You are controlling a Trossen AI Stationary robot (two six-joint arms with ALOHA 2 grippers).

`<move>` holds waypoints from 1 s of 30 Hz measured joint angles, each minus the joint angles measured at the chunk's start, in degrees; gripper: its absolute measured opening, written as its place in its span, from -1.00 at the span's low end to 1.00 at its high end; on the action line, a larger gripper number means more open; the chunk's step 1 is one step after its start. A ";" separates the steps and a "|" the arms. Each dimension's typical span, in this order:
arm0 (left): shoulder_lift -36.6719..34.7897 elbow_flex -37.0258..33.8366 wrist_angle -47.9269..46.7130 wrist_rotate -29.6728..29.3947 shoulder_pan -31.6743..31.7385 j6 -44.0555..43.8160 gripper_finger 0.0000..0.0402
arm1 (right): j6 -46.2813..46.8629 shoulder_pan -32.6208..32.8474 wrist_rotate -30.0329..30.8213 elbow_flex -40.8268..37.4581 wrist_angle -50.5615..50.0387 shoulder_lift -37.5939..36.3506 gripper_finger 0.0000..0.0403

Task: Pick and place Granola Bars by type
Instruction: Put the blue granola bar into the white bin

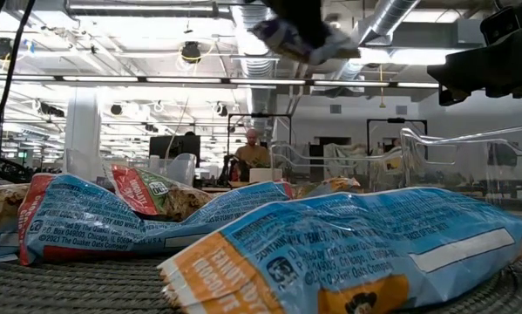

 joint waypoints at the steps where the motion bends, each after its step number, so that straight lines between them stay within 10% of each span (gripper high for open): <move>1: 0.00 -0.59 -0.58 -0.18 0.06 -0.38 -0.99 | 0.00 0.01 0.00 0.00 -0.02 0.00 -0.34; 12: -5.59 -8.63 -6.86 -2.72 3.39 -7.66 -0.99 | 0.00 -0.01 0.00 0.00 -0.01 0.01 -0.34; 30: -38.67 -51.97 -0.08 -6.93 16.58 -13.32 -0.99 | 0.00 -0.01 0.00 0.00 -0.02 0.02 -0.34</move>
